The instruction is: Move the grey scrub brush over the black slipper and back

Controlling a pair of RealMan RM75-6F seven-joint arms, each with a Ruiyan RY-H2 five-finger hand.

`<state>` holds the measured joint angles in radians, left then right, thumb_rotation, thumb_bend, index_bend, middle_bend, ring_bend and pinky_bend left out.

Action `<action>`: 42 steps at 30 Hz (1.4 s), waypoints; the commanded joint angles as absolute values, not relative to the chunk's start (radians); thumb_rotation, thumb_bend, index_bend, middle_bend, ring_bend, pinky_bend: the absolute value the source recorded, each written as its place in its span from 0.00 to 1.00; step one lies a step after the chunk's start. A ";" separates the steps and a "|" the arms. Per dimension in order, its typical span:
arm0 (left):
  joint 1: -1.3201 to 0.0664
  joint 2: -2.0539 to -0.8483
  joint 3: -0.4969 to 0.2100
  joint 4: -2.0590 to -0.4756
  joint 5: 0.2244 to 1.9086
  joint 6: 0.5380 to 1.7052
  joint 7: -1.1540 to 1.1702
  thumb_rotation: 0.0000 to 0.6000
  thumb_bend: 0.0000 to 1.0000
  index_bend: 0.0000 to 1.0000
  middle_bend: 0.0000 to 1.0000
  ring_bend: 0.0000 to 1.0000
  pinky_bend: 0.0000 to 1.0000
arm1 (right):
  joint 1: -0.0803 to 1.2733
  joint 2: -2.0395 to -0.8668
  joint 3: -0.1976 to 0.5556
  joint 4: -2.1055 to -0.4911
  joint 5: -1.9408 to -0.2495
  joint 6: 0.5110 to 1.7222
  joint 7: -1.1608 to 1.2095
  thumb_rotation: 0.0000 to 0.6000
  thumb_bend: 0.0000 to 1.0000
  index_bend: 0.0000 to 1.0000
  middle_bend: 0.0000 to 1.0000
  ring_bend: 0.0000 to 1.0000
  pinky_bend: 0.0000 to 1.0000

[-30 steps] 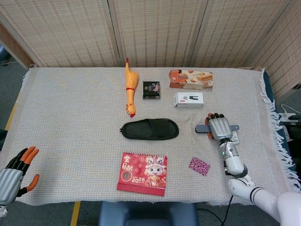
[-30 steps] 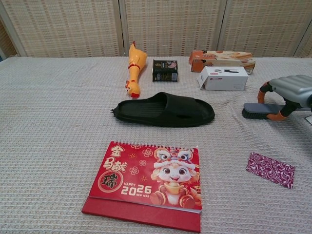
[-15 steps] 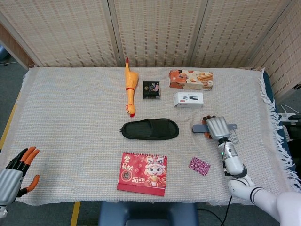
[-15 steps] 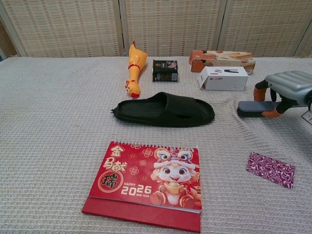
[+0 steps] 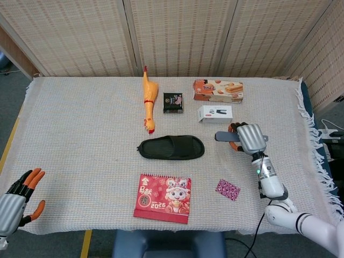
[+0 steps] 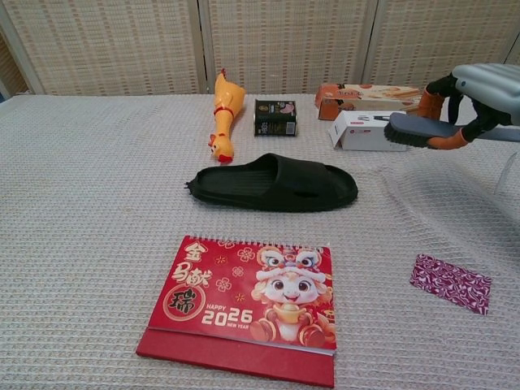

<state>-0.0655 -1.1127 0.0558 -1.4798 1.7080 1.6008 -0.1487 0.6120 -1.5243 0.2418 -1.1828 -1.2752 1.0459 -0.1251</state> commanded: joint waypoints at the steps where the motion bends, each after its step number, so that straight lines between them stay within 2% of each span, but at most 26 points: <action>1: -0.067 -1.111 0.057 -1.481 1.712 1.599 -0.151 0.98 0.46 0.00 0.00 0.00 0.19 | 0.625 -1.489 0.260 -1.267 -1.262 1.032 -0.124 1.00 0.49 0.81 0.52 0.56 0.80; 9: -0.073 -1.107 0.064 -1.480 1.724 1.595 -0.170 0.98 0.46 0.00 0.00 0.00 0.19 | 0.713 -1.566 0.281 -1.280 -1.206 0.963 -0.219 1.00 0.49 0.81 0.52 0.56 0.80; 21: -0.069 -1.097 0.065 -1.465 1.719 1.604 -0.207 0.98 0.46 0.00 0.00 0.00 0.19 | 0.807 -1.744 0.288 -1.107 -1.139 0.908 -0.275 1.00 0.49 0.82 0.52 0.57 0.80; 27: -0.072 -1.097 0.067 -1.465 1.720 1.598 -0.208 0.98 0.46 0.00 0.00 0.00 0.19 | 0.819 -1.772 0.282 -1.063 -1.134 0.893 -0.264 1.00 0.49 0.82 0.52 0.57 0.80; 42: -0.067 -1.092 0.066 -1.463 1.714 1.606 -0.220 0.98 0.47 0.00 0.00 0.00 0.20 | 0.875 -1.816 0.309 -1.069 -1.138 0.907 -0.278 1.00 0.49 0.83 0.53 0.59 0.80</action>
<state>-0.0674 -1.0922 0.0656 -1.4629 1.7144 1.6055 -0.2200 0.8736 -1.8158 0.3071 -1.0655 -1.1374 0.9048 -0.2787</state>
